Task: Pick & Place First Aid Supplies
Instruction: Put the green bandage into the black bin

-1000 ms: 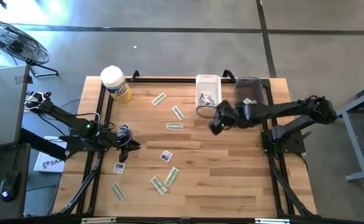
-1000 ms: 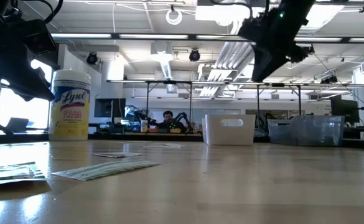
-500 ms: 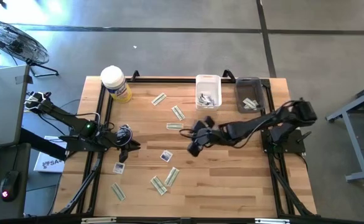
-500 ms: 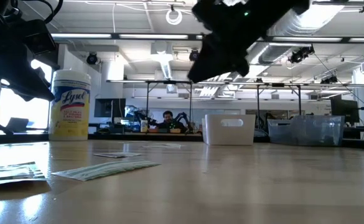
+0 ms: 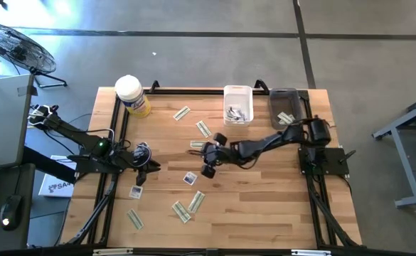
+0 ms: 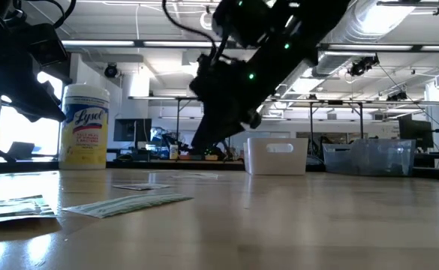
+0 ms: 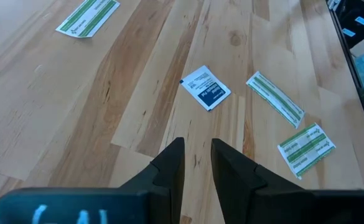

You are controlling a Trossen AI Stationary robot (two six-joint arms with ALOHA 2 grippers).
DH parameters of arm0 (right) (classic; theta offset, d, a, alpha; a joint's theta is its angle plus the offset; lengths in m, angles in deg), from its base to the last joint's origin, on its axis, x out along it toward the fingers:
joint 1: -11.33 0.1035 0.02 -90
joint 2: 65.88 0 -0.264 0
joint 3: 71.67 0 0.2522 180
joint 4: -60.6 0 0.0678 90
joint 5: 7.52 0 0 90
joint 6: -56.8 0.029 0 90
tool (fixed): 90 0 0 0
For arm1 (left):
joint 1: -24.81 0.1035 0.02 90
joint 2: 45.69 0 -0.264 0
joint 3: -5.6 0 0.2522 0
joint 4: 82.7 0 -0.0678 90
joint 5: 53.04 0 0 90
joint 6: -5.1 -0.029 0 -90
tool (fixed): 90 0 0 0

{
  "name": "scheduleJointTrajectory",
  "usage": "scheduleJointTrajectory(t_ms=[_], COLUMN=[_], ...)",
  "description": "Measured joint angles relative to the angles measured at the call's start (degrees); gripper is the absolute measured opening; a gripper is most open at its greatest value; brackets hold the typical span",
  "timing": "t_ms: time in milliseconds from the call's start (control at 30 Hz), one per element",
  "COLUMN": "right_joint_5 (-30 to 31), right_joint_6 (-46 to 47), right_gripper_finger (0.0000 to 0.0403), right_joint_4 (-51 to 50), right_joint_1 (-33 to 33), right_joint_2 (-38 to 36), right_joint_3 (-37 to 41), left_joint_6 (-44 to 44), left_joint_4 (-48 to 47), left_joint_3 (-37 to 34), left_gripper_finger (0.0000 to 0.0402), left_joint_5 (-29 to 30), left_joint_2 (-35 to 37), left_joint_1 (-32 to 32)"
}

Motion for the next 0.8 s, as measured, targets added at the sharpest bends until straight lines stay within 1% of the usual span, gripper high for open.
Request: scheduleJointTrajectory(t_ms=[167, 267, 400, 467, 667, 800], right_joint_5=[0.8, 1.3, 1.5, 0.1, -0.9, -4.4], right_joint_6=[-1.7, -1.8, -3.9, -4.4, -2.7, -2.4], right_gripper_finger=[0.0128, 0.0141, 0.0144, 0.0144, 0.0145, 0.0145], right_joint_4=[-0.1, -0.6, 0.1, 0.0, 1.1, 1.3], right_joint_1=[-3.1, -4.6, -6.3, -7.1, -9.1, -9.9], right_joint_2=[2.9, 3.7, 4.5, 5.1, 7.7, 8.3], right_joint_3=[-0.7, -0.6, -0.6, -0.7, -0.8, -0.9], left_joint_6=[0.0, 0.0, 0.0, 0.0, 0.0, 0.0], left_joint_4=[0.0, 0.0, 0.0, 0.0, -0.3, -0.3], left_joint_3=[0.0, 0.0, 0.0, 0.0, 0.0, 0.0], left_gripper_finger=[0.0076, 0.0076, 0.0076, 0.0076, 0.0076, 0.0076], left_joint_5=[0.0, 0.0, 0.0, 0.0, 0.0, 0.0], left_joint_2=[0.0, 0.0, 0.0, 0.0, 0.0, 0.0], left_joint_1=[0.0, 0.0, 0.0, 0.0, 0.0, 0.0])
